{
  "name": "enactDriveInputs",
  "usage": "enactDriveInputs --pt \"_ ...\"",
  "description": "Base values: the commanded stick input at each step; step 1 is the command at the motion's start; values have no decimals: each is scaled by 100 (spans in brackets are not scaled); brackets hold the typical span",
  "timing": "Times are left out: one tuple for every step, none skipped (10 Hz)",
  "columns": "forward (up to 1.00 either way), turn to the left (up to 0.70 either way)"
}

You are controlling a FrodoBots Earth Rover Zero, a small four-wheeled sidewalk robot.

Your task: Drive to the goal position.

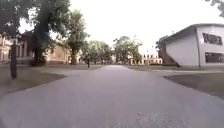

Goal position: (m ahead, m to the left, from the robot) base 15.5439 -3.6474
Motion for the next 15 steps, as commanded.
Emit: enactDriveInputs --pt "45 0" --pt "45 0" --pt "45 0" --pt "45 0" --pt "45 0" --pt "45 0" --pt "45 0" --pt "45 0" --pt "45 0" --pt "45 0" --pt "45 0" --pt "45 0" --pt "45 0" --pt "45 0" --pt "45 0"
